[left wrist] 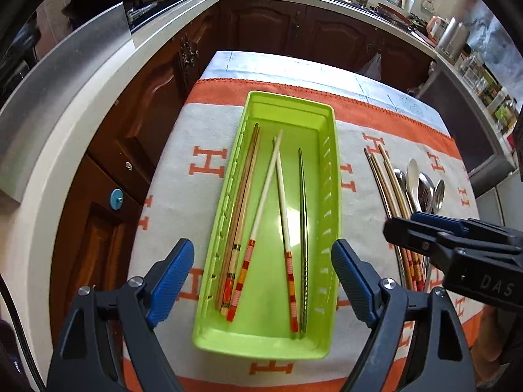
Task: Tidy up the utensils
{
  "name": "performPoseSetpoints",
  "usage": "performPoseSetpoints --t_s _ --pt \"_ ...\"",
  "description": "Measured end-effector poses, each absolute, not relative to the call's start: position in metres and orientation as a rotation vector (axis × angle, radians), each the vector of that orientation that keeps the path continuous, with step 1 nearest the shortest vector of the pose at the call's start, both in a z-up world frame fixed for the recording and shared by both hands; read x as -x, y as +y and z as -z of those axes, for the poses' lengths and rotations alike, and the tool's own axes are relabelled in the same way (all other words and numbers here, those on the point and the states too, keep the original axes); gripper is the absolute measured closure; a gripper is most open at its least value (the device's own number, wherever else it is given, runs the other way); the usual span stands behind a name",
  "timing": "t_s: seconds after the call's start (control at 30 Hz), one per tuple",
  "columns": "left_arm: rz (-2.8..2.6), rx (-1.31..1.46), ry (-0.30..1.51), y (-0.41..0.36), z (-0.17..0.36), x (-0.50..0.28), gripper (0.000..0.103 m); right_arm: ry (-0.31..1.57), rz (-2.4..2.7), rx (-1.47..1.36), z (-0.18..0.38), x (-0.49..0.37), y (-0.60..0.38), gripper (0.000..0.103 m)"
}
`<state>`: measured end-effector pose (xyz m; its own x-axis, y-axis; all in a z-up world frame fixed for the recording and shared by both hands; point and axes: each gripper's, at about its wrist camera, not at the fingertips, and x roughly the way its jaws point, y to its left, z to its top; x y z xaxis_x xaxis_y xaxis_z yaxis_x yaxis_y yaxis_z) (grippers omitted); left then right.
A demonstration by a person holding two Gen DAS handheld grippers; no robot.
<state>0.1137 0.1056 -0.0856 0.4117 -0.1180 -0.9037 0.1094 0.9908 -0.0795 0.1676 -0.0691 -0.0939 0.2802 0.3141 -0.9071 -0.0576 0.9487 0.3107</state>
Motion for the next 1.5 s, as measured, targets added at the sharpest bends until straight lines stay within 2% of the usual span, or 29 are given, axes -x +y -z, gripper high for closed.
performPoseSetpoints --t_s 0.3,0.63,0.77,0.93,1.0,1.07,1.13,1.17,1.23,1.3,1.33,1.5 --pt "0.221 0.09 1.108 0.088 0.077 -0.072 0.013 1.218 -0.156 -0.255 0.09 -0.101 -0.121 0.031" --pt "0.205 0.037 1.086 0.056 0.085 -0.051 0.013 1.123 0.036 -0.199 0.087 -0.034 -0.171 0.031" --pt "0.218 0.019 1.075 0.049 0.085 -0.047 0.013 1.091 0.078 -0.174 0.084 -0.03 -0.177 0.034" --pt "0.264 -0.021 1.101 0.034 0.089 -0.05 0.013 1.071 0.102 -0.156 0.08 -0.025 -0.185 0.048" --pt "0.3 -0.008 1.119 0.027 0.09 -0.053 0.014 1.071 0.101 -0.152 0.083 -0.025 -0.188 0.058" --pt "0.335 0.019 1.141 0.019 0.091 -0.058 0.02 1.084 0.093 -0.156 0.087 -0.027 -0.191 0.064" --pt "0.379 0.046 1.178 0.008 0.095 -0.068 0.043 1.095 0.083 -0.176 0.092 -0.029 -0.196 0.065" --pt "0.393 0.06 1.203 0.003 0.098 -0.074 0.048 1.097 0.082 -0.184 0.094 -0.03 -0.198 0.065" --pt "0.409 0.104 1.255 -0.006 0.107 -0.087 0.069 1.098 0.081 -0.197 0.098 -0.031 -0.203 0.065" --pt "0.429 0.144 1.333 -0.018 0.123 -0.104 0.082 1.099 0.075 -0.215 0.1 -0.033 -0.209 0.066" --pt "0.431 0.148 1.361 -0.024 0.13 -0.11 0.087 1.101 0.067 -0.232 0.101 -0.033 -0.212 0.066" --pt "0.409 0.138 1.492 -0.054 0.166 -0.135 0.093 1.103 0.035 -0.322 0.106 -0.037 -0.231 0.065"
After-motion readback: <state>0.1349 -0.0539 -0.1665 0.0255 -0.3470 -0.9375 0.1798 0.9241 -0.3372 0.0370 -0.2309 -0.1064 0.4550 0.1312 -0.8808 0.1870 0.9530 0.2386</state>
